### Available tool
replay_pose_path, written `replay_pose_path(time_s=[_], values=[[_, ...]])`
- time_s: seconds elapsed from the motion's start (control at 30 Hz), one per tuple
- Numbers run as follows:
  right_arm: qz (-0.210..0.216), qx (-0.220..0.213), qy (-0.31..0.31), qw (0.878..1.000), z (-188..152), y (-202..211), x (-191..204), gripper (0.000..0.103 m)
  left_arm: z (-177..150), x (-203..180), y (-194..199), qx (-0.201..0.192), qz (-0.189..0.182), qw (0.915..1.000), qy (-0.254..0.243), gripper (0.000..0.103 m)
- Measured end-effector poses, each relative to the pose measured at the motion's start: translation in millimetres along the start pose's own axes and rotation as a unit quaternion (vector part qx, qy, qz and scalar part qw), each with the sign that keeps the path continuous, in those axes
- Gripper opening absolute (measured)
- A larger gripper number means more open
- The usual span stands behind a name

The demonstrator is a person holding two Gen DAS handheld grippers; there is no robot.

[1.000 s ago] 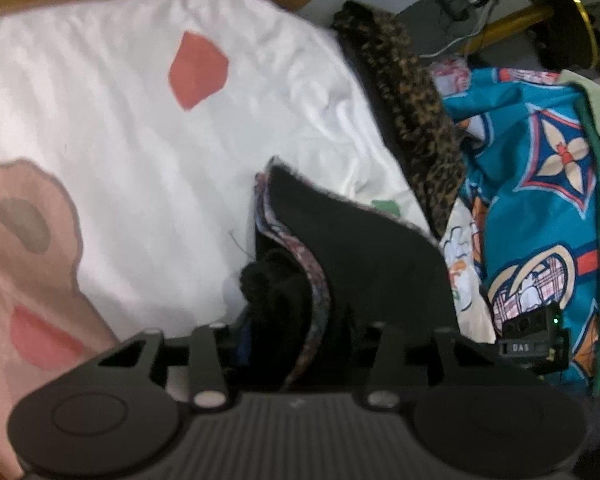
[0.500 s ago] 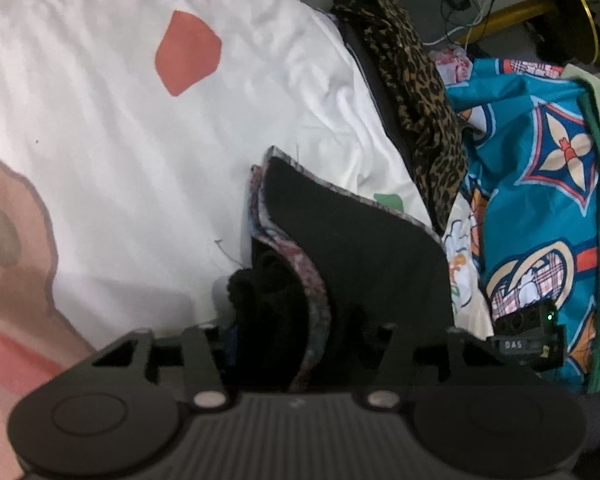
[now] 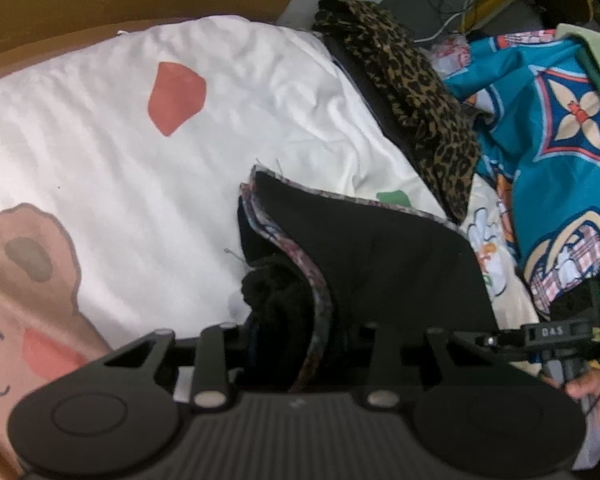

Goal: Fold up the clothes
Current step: 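Lift the folded black garment off the duvet with both grippers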

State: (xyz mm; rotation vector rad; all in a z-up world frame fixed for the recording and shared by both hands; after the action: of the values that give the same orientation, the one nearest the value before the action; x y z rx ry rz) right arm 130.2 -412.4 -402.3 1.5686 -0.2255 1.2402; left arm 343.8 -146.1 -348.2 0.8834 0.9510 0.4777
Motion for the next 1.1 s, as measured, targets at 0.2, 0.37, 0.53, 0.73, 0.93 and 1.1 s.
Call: replay_pose_path(time_s=[0.2,0.37,0.53,0.73,0.93,1.1], values=[[-0.026,0.001,0.019,0.999,-2,4,14,0.008,-3,-15,12,-0.004,0.027,0.9996,-0.002,0.036],[-0.037,-0.002,0.043,0.998,-7,9,33,0.008,-10,-24,29,-0.010,0.044,0.9990,0.005,0.035],[-0.056,0.004,0.062,0.996,-10,13,54,0.008,-18,-33,47,-0.020,0.069,0.9969,0.033,0.035],[-0.071,0.013,0.117,0.990,-15,26,102,0.008,-26,-64,88,-0.030,0.107,0.9935,0.025,0.035],[-0.058,0.009,0.182,0.982,-31,48,149,0.008,-35,-89,139,-0.064,0.125,0.9894,0.036,0.034],[-0.053,-0.001,0.215,0.975,-36,75,187,0.008,-42,-105,175,-0.093,0.126,0.9863,0.052,0.034]])
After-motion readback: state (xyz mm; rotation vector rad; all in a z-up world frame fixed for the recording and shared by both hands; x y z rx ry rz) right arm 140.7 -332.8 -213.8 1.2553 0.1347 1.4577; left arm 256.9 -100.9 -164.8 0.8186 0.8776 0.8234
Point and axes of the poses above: each gripper's, at about its wrist camera, not at the fingertips, and y roughly against the way its jaws point, x to its left, z to its top, the point moved 1 cm from there along -y, roughly the way its jaws point, and after that the axes turned 6 degrees about y, right-handed, at the moved point
